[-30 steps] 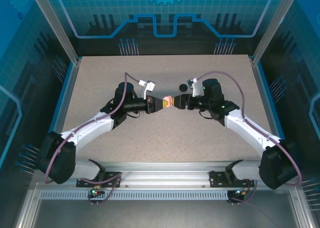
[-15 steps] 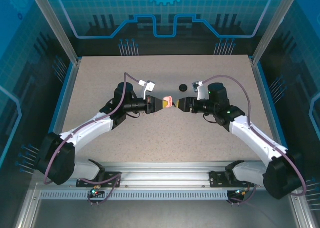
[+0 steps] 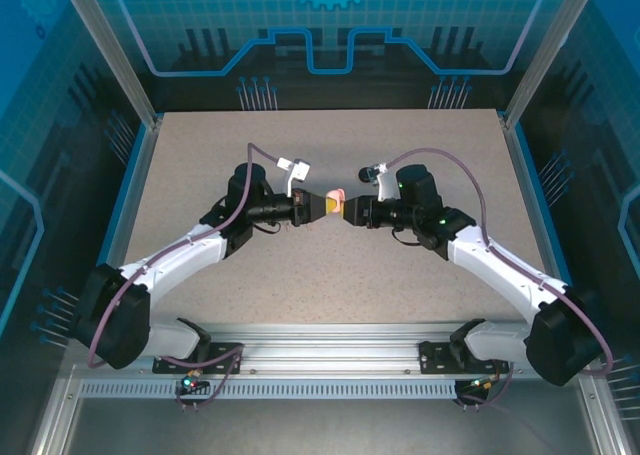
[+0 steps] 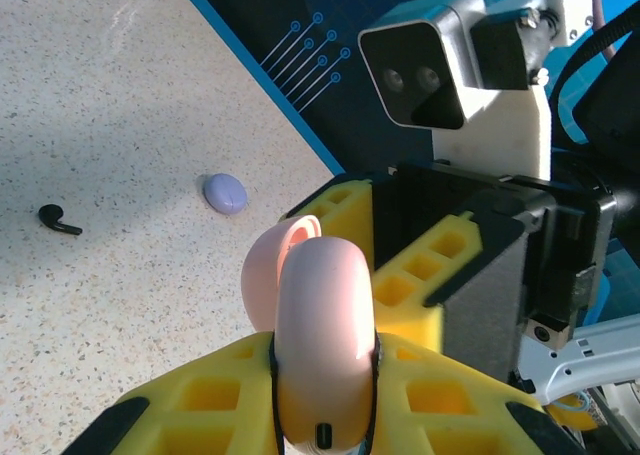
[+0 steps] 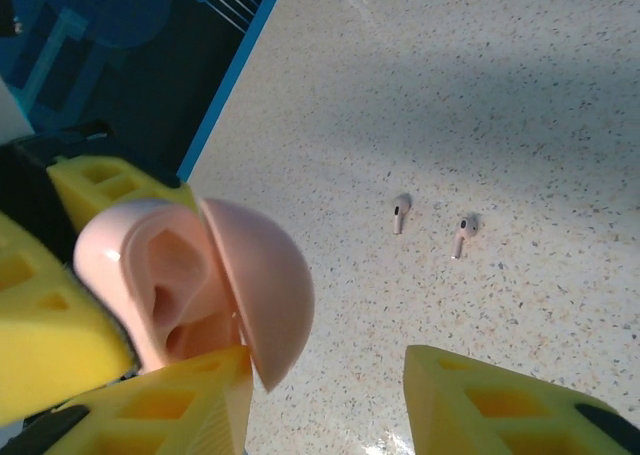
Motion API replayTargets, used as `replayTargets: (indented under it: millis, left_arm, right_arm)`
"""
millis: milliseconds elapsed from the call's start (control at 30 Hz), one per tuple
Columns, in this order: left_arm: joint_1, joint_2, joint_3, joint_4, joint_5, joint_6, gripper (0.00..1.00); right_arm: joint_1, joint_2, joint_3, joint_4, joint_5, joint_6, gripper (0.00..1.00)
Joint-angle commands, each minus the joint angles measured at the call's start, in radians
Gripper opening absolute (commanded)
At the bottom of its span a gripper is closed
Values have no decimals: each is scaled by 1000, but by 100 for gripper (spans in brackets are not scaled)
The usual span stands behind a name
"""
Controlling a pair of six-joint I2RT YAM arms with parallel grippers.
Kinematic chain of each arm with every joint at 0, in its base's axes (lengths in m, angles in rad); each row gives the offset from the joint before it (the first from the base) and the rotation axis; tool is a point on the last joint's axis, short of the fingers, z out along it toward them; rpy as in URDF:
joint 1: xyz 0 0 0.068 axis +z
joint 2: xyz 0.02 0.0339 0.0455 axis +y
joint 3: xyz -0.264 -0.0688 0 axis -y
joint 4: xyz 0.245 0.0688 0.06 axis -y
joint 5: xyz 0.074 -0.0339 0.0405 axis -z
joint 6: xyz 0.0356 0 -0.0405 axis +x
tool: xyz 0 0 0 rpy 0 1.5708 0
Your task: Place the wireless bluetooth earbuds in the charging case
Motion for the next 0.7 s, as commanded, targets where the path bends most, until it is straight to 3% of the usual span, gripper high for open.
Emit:
replayTargets:
  millis: [0,200,667]
  left_arm:
    - [-2,-23,0,29,11,-20,0]
    - [-1,-28,-2,33,16,-27,0]
    - [-1,-28,-8,40,17,-32,0]
  right_arm:
    - [3,7,33,2,36,-2,41]
    - [-19,17,26,13,38,10,36]
    - [-24,19,17,107,-92,21,37]
